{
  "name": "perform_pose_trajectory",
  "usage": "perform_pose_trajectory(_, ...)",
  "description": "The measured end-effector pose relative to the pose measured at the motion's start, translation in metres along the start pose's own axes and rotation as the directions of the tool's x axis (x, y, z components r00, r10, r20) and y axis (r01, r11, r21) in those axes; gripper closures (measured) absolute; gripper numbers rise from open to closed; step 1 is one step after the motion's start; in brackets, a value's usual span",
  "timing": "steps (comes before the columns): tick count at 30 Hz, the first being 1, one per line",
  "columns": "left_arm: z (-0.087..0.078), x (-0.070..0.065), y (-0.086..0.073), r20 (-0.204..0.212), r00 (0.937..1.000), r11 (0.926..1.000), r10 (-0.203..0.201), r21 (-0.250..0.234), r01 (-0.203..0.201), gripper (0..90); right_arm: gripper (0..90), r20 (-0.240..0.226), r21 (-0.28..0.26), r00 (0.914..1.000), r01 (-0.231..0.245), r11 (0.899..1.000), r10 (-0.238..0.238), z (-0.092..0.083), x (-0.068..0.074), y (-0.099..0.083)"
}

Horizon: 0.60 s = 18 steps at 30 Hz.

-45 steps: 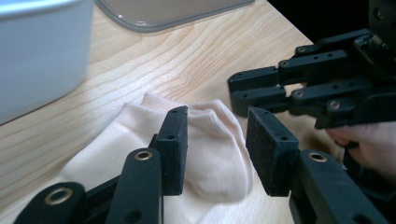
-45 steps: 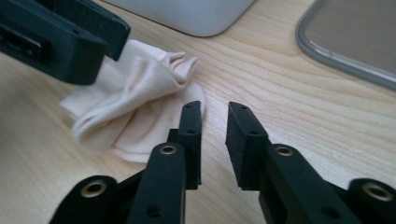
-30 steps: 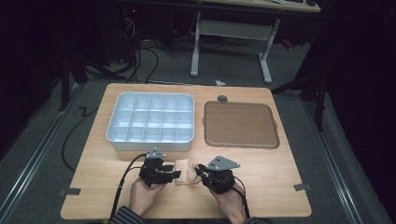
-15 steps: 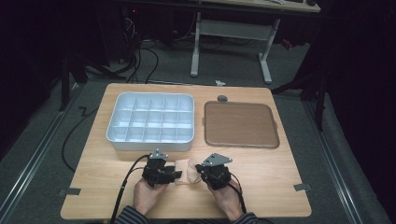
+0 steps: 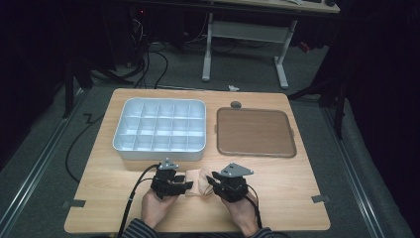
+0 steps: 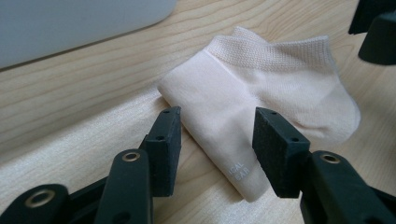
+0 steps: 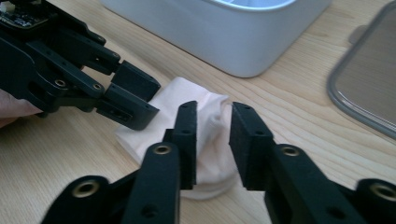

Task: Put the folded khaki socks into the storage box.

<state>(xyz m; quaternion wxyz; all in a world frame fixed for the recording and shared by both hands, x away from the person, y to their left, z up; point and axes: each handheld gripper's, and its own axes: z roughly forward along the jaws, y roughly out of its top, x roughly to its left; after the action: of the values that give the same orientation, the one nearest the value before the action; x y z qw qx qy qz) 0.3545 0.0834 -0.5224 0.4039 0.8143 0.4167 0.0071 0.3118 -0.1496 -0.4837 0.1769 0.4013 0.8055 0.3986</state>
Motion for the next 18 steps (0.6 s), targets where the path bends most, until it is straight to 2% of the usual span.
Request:
perform_pose_trajectory(3,-0.002,0.002,0.0,-0.005,1.0,1.0,0.0,0.008,0.0,52.1,66.9,0.041,0.051,0.9982,0.042,0.998,-0.045,0.013,0.004,0.003)
perform_pose_trajectory(4,-0.003,0.002,0.0,-0.007,1.0,1.0,-0.001,0.006,0.001,52.1,69.4,0.041,0.068,0.9984,0.037,0.997,-0.04,0.017,0.002,0.003)
perform_pose_trajectory(5,-0.003,0.002,0.0,-0.008,1.0,1.0,-0.002,0.006,0.002,52.1,76.4,0.017,0.085,0.9996,0.021,0.996,-0.022,0.022,-0.001,0.002)
perform_pose_trajectory(7,-0.003,0.003,-0.001,-0.015,0.9999,1.0,-0.001,0.009,0.001,52.1,85.0,-0.002,0.092,0.9998,0.017,0.996,-0.017,0.024,-0.003,0.001)
perform_pose_trajectory(9,-0.001,0.002,-0.002,-0.034,0.9991,0.9997,0.023,0.012,-0.023,52.3,85.9,-0.004,0.093,0.9997,0.026,0.995,-0.026,0.021,-0.004,0.0)
perform_pose_trajectory(10,-0.001,-0.001,-0.004,-0.055,0.9971,0.9986,0.053,0.01,-0.053,53.1,86.1,-0.002,0.087,0.9994,0.035,0.996,-0.035,0.02,-0.004,-0.001)
perform_pose_trajectory(12,0.0,-0.006,-0.006,-0.094,0.9918,0.9962,0.087,0.009,-0.087,54.7,86.3,0.015,0.085,0.9993,0.033,0.996,-0.034,0.017,-0.005,-0.004)
perform_pose_trajectory(14,0.0,-0.007,-0.007,-0.103,0.9907,0.9961,0.088,0.002,-0.088,54.7,86.3,0.045,0.093,0.9982,0.034,0.995,-0.038,0.018,-0.007,-0.011)
perform_pose_trajectory(18,0.0,-0.008,-0.007,-0.103,0.9913,0.9966,0.082,0.001,-0.083,56.0,86.0,0.062,0.112,0.9973,0.033,0.993,-0.04,0.023,-0.009,-0.022)
